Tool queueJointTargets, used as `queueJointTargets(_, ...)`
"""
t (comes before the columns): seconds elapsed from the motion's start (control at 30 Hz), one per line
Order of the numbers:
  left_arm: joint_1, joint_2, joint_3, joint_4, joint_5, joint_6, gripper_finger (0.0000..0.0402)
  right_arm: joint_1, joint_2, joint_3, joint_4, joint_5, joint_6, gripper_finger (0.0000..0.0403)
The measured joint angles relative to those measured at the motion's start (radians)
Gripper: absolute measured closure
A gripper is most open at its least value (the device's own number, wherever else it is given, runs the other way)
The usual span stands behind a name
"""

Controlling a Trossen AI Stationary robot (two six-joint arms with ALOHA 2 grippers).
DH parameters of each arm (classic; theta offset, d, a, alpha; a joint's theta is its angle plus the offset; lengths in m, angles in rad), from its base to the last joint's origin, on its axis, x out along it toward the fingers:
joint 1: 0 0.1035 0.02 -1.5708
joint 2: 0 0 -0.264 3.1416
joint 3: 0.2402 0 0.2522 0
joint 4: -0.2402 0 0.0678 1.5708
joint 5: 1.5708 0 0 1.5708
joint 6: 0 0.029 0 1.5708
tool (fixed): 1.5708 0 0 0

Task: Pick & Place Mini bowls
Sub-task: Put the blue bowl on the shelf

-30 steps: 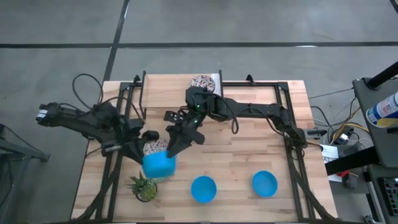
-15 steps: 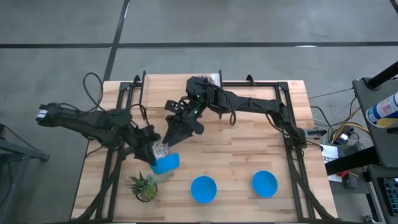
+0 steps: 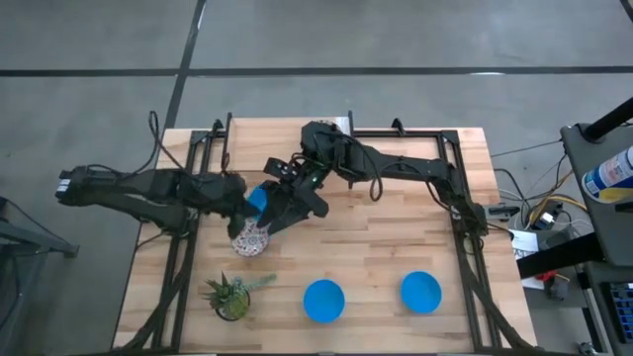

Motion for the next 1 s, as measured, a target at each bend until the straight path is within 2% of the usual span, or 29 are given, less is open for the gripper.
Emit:
queueJointTargets(0.2, 0.094, 0.090, 0.122, -0.136, -0.016, 0.107, 0.0401, 0.017, -0.020, 0.000, 0.013, 0.111, -0.087, 0.0170)
queueJointTargets(0.4, 0.192, 0.242, 0.290, -0.294, -0.036, 0.241, 0.0401, 0.042, -0.022, 0.000, 0.017, 0.191, -0.137, 0.0170)
queueJointTargets(0.6, 0.277, 0.382, 0.431, -0.453, -0.134, 0.345, 0.0401, 0.073, -0.022, 0.000, 0.084, 0.232, -0.140, 0.0170)
queueJointTargets(0.73, 0.333, 0.434, 0.483, -0.477, -0.188, 0.452, 0.0401, 0.101, -0.023, 0.000, 0.132, 0.239, -0.141, 0.0170)
queueJointTargets(1.0, 0.478, 0.509, 0.502, -0.483, -0.189, 0.538, 0.0401, 0.128, -0.024, 0.000, 0.242, 0.242, -0.138, 0.0170)
